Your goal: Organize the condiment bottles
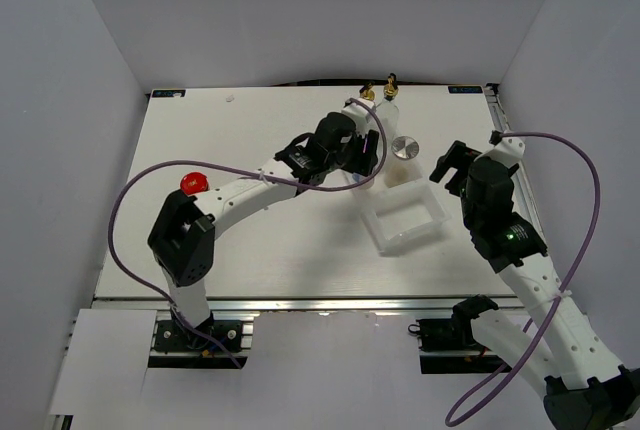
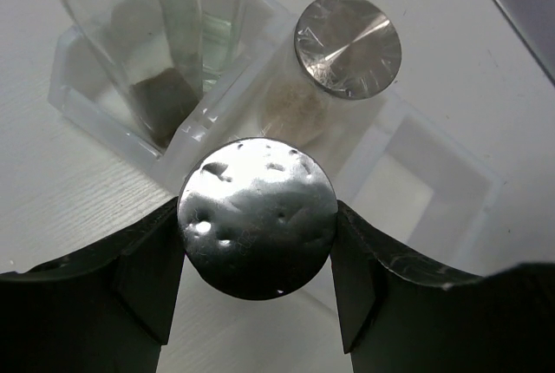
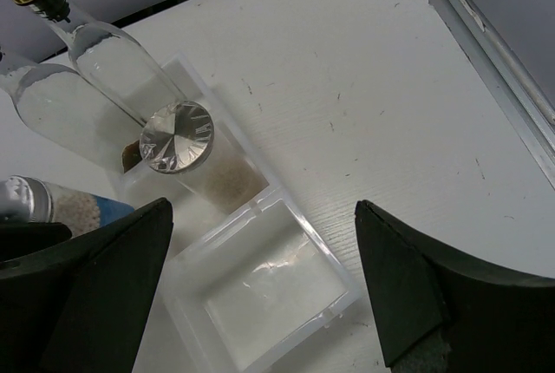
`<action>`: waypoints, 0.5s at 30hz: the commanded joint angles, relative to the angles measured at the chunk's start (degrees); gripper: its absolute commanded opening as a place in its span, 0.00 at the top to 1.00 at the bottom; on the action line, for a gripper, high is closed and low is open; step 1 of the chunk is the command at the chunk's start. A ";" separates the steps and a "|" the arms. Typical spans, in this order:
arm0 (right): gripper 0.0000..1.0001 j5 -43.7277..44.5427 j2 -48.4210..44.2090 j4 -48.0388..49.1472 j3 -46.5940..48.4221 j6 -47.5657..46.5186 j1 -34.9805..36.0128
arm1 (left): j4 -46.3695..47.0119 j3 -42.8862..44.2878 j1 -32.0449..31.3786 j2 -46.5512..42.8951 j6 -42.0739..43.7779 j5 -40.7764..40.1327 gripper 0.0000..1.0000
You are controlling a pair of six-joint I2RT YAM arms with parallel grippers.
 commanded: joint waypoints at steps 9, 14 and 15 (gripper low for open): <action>0.11 1.37 -0.07 2.45 -0.20 0.34 -0.22 | 3.82 6.33 -0.74 3.34 0.68 1.58 1.00; 0.11 1.28 0.64 2.45 -0.20 -0.10 -0.22 | 4.17 7.12 -0.74 4.48 1.03 2.46 1.00; 0.11 1.20 0.73 2.54 -0.29 -0.10 -0.22 | 3.99 7.38 -0.74 4.66 1.12 2.38 1.00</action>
